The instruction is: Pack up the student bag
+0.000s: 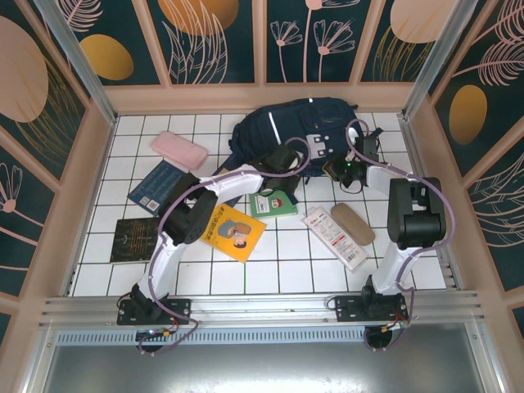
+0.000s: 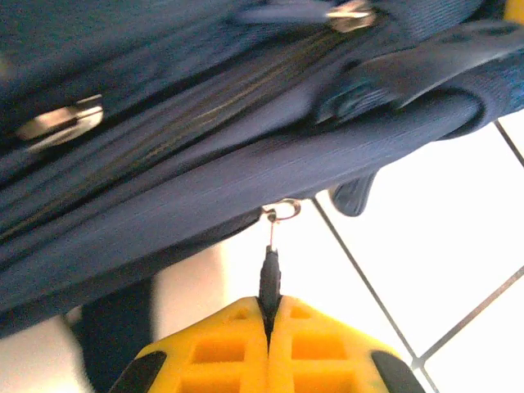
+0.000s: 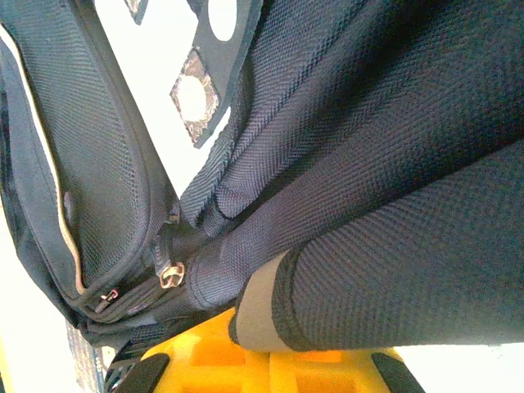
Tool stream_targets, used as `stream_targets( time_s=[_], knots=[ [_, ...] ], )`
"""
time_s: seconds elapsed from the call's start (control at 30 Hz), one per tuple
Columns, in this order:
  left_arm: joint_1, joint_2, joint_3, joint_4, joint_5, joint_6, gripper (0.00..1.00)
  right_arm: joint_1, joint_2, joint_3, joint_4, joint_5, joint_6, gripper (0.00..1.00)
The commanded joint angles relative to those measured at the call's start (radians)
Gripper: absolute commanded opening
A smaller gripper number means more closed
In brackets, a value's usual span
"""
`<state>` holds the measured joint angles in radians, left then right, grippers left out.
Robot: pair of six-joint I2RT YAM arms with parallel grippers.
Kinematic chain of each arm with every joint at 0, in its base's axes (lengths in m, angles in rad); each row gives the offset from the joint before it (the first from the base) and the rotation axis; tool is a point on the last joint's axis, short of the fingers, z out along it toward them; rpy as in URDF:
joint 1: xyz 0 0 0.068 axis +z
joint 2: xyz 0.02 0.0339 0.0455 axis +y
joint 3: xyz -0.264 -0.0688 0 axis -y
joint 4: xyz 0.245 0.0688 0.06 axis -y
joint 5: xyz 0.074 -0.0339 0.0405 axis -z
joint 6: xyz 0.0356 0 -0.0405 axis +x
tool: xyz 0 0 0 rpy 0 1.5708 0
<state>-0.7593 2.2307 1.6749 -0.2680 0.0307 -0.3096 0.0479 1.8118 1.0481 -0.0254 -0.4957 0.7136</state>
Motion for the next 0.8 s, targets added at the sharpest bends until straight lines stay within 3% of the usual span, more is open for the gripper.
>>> stream_targets(
  time_s=[0.0,0.37,0.5,0.57,0.67,0.77],
  knots=[
    [0.068,-0.097,-0.078,-0.015,-0.066,-0.046,0.0,-0.044,-0.046,-0.004,0.025,0.019,0.003,0.0],
    [0.156,-0.208,-0.235,-0.033,-0.121,-0.004,0.0,-0.083,-0.059,-0.006,0.018,0.029,-0.016,0.0],
    [0.16,-0.228,-0.216,-0.036,-0.009,0.013,0.0,-0.101,-0.061,-0.001,0.011,0.025,-0.026,0.0],
    [0.158,-0.233,-0.201,-0.027,0.074,0.002,0.0,-0.102,-0.07,0.003,0.006,0.02,-0.02,0.13],
    [0.146,-0.239,-0.181,-0.008,0.157,-0.017,0.0,-0.093,-0.099,-0.01,-0.004,0.018,0.0,0.49],
    [0.111,-0.234,-0.146,-0.013,0.187,-0.018,0.0,-0.069,-0.153,-0.044,-0.03,0.031,0.027,0.58]
  ],
)
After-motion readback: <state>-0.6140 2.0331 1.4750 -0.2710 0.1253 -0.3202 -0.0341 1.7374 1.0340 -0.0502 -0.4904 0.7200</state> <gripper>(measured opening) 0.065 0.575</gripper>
